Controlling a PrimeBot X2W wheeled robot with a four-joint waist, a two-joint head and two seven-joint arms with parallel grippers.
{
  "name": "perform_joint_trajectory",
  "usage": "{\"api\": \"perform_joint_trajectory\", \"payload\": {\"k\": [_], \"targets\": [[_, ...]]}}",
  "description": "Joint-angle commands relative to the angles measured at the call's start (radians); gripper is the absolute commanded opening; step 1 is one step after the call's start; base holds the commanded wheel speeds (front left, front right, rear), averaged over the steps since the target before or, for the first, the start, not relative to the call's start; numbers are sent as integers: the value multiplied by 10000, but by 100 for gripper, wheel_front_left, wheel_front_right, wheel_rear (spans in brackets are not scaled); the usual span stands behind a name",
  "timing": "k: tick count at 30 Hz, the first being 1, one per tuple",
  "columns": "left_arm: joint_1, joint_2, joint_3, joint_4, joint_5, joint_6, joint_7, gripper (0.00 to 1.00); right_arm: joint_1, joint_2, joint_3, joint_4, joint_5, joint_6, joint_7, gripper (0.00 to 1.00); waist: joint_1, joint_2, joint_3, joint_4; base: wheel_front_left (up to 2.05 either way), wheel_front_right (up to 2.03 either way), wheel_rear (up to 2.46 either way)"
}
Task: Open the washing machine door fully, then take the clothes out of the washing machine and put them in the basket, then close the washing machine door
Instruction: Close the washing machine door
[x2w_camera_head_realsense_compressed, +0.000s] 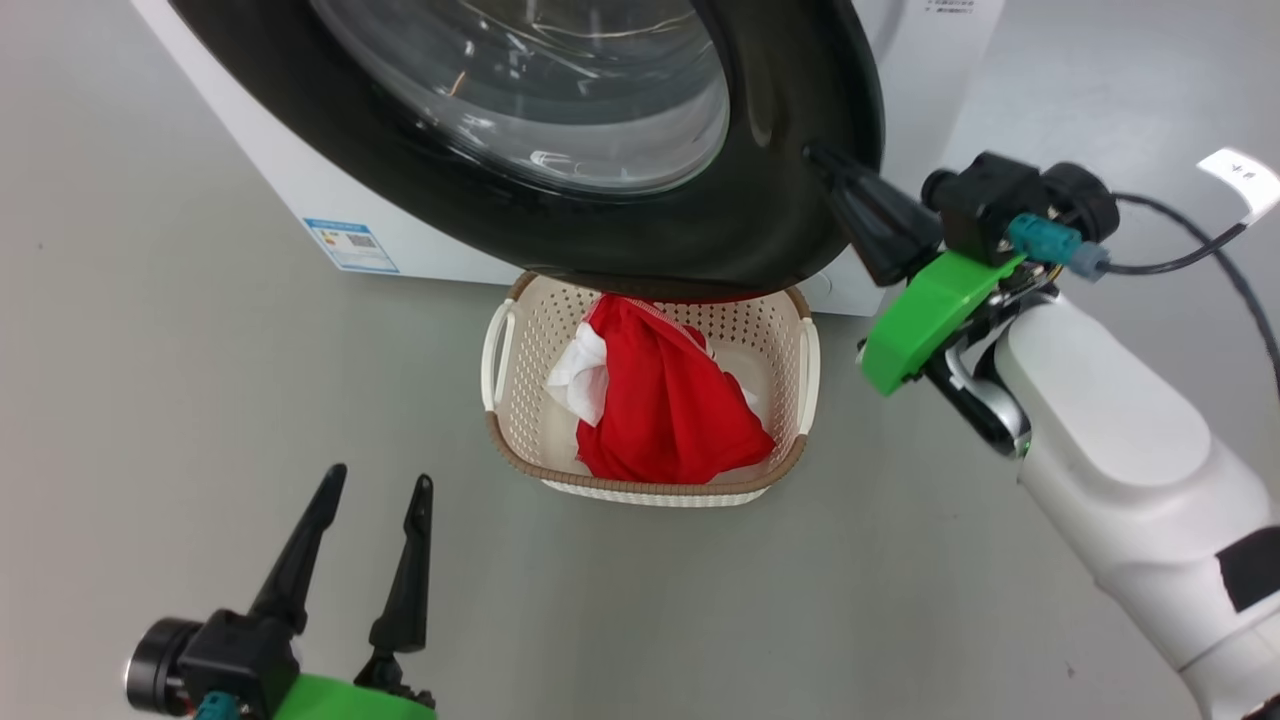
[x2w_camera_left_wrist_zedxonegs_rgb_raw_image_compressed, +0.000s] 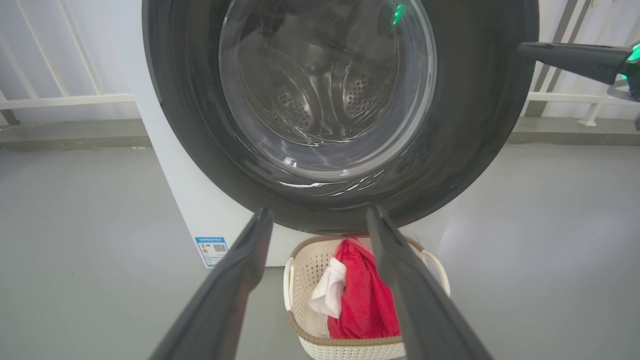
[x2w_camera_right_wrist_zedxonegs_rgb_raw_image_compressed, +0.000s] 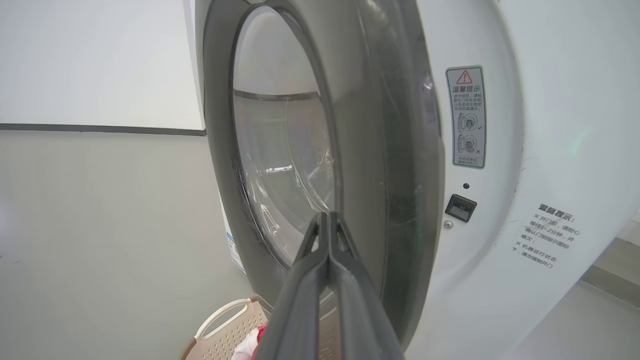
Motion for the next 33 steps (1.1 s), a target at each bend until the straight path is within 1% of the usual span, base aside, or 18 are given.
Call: {"api": "perform_joint_trajectory", "payload": {"k": [1, 5, 14, 24, 27, 33], "targets": [[-394, 110, 340, -190, 222, -19, -120, 100, -327, 127, 155, -3, 210, 33, -174, 0, 0, 0, 93, 85, 0, 0, 0], [-511, 120, 254, -168, 563, -3, -120, 100, -697, 138, 203, 327, 700, 33, -273, 0, 0, 0, 137, 141, 0, 0, 0], [-673, 135, -46, -47, 923, -12, -120, 100, -1484, -215, 556, 881, 1361, 33, -321, 0, 0, 0, 302, 316, 0, 0, 0], [-888, 97, -134, -162, 795, -19, -120, 100, -2482, -390, 490, 1651, 1335, 33, -324, 0, 0, 0, 737, 532, 0, 0, 0], [-944, 83, -145, -189, 739, -20, -120, 100, -2880, -349, 195, 1953, 1336, 33, -324, 0, 0, 0, 915, 577, 0, 0, 0], [-1099, 63, -203, -219, 710, -22, -120, 100, -3630, -216, -370, 2712, 942, 33, -324, 0, 0, 0, 1268, 670, 0, 0, 0]]}}
